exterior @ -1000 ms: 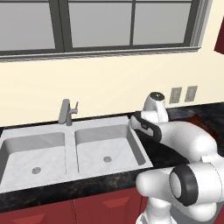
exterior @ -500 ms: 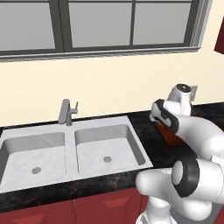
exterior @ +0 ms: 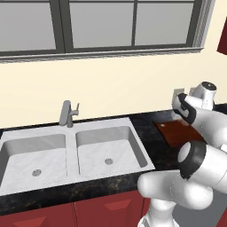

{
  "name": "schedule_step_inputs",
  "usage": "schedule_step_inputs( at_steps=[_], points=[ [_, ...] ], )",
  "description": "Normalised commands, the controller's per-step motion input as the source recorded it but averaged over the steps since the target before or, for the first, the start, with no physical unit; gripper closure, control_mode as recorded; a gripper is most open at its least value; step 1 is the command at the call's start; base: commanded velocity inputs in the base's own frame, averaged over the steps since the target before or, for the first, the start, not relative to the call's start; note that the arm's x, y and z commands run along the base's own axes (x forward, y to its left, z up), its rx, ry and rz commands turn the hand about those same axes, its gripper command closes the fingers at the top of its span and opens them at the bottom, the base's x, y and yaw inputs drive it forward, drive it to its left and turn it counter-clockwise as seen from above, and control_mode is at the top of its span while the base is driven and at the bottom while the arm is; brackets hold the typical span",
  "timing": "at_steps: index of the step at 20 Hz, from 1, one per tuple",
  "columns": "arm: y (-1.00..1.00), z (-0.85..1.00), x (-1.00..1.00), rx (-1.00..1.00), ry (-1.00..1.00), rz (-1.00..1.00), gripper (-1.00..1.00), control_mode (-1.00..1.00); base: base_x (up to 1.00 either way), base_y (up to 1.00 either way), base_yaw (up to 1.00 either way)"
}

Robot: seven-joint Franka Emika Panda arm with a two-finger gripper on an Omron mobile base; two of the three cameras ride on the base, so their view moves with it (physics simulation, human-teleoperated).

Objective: Pick up all produce items and place them in the sink. Turn on the sink faucet to wash them. Then turn the sink off and put them in the tray.

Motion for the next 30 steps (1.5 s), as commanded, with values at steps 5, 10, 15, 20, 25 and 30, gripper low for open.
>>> schedule_step_inputs(
  at_steps=[5,10,15,20,25,30],
  points=[
    [-0.61,-0.26,0.23,0.04,0.07,0.00,1.00,-1.00,0.00,0.00,0.00],
    [-0.36,-0.49,0.39,0.01,0.11,0.00,1.00,-1.00,0.00,0.00,0.00],
    [-0.25,-0.44,0.44,0.00,0.13,0.00,1.00,-1.00,0.00,0.00,0.00],
    [-0.06,-0.45,0.42,0.00,0.13,0.00,1.00,-1.00,0.00,0.00,0.00],
    [0.00,-0.45,0.31,0.00,0.08,0.02,1.00,-1.00,0.00,0.00,0.00],
    [0.00,-0.43,0.25,0.00,0.05,0.02,-1.00,-1.00,0.00,0.00,0.00]
  ],
)
